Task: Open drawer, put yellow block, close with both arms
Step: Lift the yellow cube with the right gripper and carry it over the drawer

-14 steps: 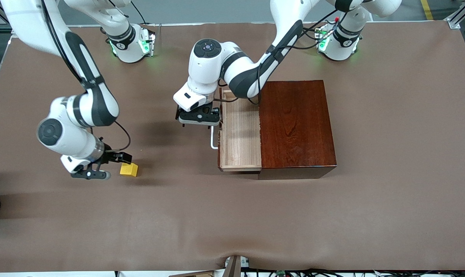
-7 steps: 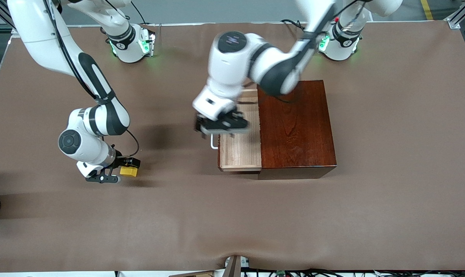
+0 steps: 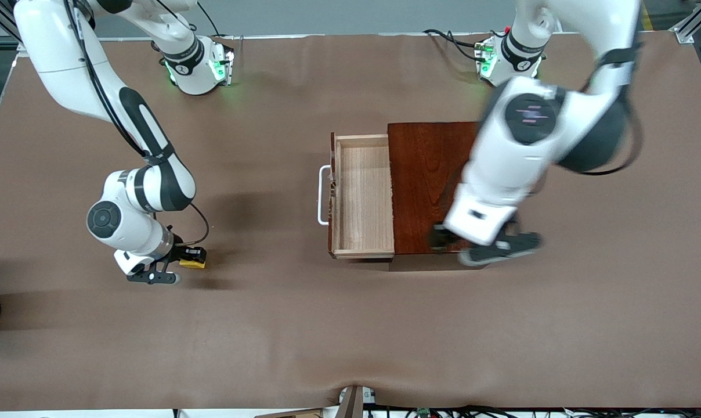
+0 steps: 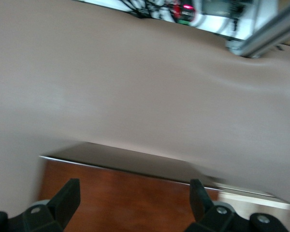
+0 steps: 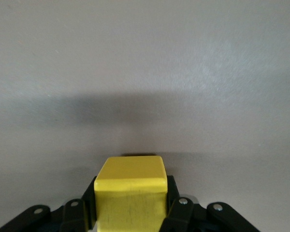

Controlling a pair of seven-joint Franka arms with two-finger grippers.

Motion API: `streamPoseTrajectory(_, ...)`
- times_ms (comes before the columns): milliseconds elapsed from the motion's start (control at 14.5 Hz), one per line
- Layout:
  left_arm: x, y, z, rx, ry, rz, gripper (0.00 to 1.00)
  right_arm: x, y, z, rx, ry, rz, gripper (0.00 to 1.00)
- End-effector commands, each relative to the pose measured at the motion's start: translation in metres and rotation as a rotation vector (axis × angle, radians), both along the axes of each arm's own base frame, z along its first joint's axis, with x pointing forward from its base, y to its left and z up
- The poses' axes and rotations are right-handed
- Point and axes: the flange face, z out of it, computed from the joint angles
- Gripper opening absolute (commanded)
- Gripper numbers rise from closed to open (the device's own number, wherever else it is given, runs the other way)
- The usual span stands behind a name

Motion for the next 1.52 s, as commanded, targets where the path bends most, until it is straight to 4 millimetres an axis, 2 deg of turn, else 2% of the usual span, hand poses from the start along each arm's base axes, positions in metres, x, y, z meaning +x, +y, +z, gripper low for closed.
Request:
streamPoseTrajectory(0,-0.023,0.070,0.014,0.017,0.033,-0.054,1.00,-0.005,0.007,0.089,-0.006,0.008,0.024,0.00)
streamPoseTrajectory(207,-0.042,0.144,0.036,0.049,0.049,-0.123,1.00,-0.011,0.032,0.202,-0.024,0.074,0.077,0.00)
streamPoseTrajectory(345,-0.056,0.174,0.056,0.047,0.104,-0.182,1.00,-0.013,0.059,0.268,-0.027,0.113,0.113,0.00)
streamPoseTrajectory(414,-0.065,0.189,0.068,0.049,0.123,-0.206,1.00,-0.016,0.077,0.293,-0.021,0.120,0.124,0.00)
streamPoseTrajectory(483,-0.071,0.204,0.077,0.054,0.137,-0.227,1.00,-0.022,0.098,0.308,-0.019,0.127,0.109,0.00)
streamPoseTrajectory(552,-0.079,0.217,0.083,0.059,0.168,-0.259,1.00,-0.032,0.131,0.314,-0.021,0.132,0.089,0.00)
streamPoseTrajectory(690,-0.094,0.229,0.097,0.062,0.219,-0.321,1.00,-0.059,0.210,0.319,-0.008,0.131,0.038,0.00)
streamPoseTrajectory(897,-0.115,0.233,0.127,0.061,0.222,-0.308,1.00,-0.090,0.326,0.312,0.018,0.093,-0.029,0.00)
streamPoseTrajectory(1034,-0.119,0.242,0.138,0.060,0.219,-0.294,1.00,-0.097,0.385,0.292,0.052,0.066,-0.089,0.00)
streamPoseTrajectory(1172,-0.120,0.246,0.147,0.057,0.215,-0.287,1.00,-0.097,0.426,0.259,0.094,0.030,-0.105,0.00)
streamPoseTrajectory(1448,-0.119,0.246,0.147,0.035,0.213,-0.283,1.00,-0.074,0.444,0.184,0.134,-0.014,-0.125,0.00)
